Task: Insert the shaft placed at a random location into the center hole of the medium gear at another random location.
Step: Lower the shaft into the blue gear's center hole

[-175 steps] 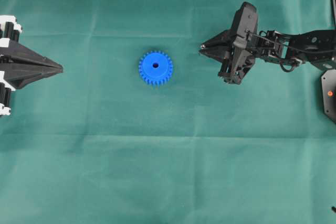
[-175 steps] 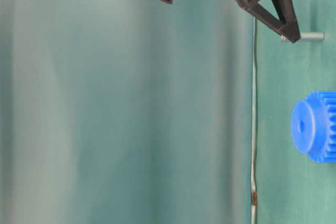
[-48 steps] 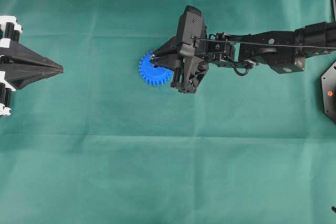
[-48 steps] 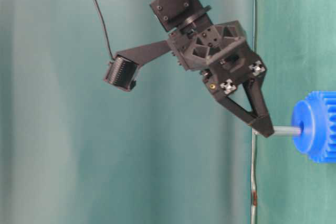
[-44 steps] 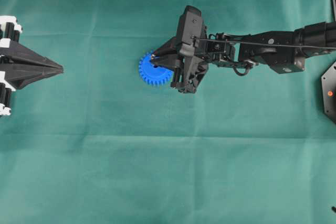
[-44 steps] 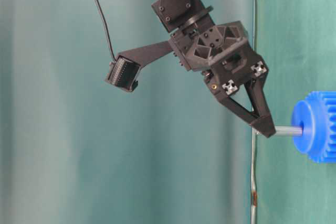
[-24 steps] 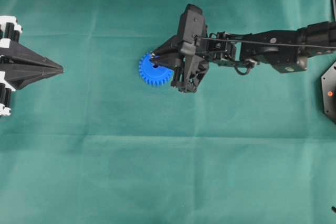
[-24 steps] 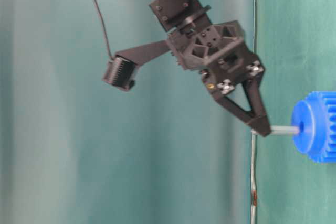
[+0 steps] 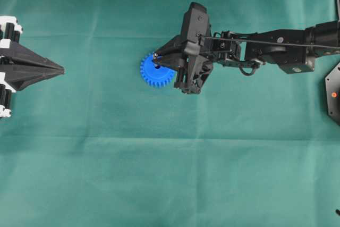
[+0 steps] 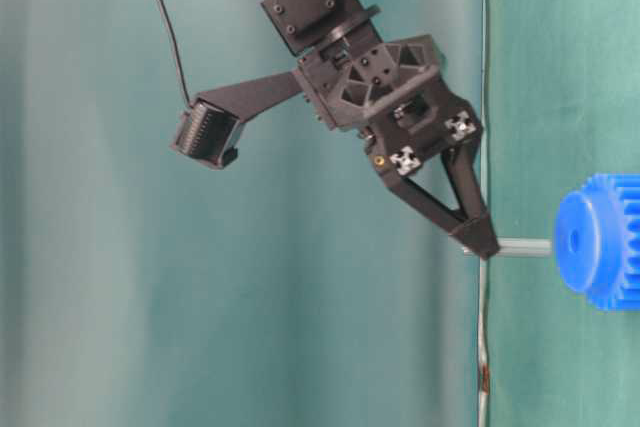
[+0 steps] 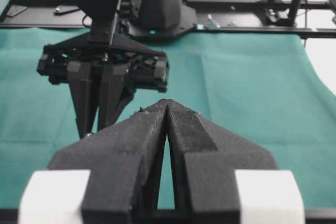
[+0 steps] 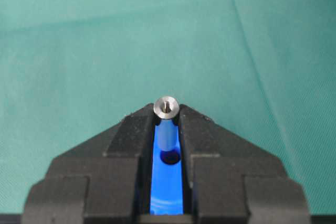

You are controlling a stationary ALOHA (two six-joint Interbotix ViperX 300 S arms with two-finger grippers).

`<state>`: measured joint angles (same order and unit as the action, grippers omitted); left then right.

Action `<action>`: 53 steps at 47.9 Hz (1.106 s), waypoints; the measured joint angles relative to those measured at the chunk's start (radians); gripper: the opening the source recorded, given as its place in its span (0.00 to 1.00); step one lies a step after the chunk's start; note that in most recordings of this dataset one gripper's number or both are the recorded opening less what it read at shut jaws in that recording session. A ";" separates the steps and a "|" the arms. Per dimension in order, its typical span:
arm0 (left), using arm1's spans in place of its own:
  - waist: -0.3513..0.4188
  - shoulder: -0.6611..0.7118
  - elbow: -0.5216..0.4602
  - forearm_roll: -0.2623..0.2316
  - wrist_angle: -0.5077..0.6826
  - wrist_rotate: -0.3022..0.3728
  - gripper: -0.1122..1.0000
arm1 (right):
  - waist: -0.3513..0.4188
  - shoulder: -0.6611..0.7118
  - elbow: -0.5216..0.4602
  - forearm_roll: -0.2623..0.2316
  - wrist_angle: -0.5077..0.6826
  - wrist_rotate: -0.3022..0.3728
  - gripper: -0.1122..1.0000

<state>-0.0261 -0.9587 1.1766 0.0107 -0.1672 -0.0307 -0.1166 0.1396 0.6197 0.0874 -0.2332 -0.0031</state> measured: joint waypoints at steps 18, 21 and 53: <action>0.000 0.000 0.000 0.000 0.000 0.000 0.10 | 0.000 0.035 0.000 0.000 0.000 0.000 0.23; 0.000 0.000 0.000 0.000 0.000 0.000 0.10 | 0.000 0.038 0.000 0.000 0.000 0.000 0.23; 0.000 0.000 0.000 0.000 0.003 0.000 0.10 | 0.000 0.089 -0.011 0.002 0.000 0.000 0.23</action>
<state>-0.0261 -0.9587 1.1766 0.0107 -0.1641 -0.0307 -0.1166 0.2286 0.6090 0.0890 -0.2332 -0.0031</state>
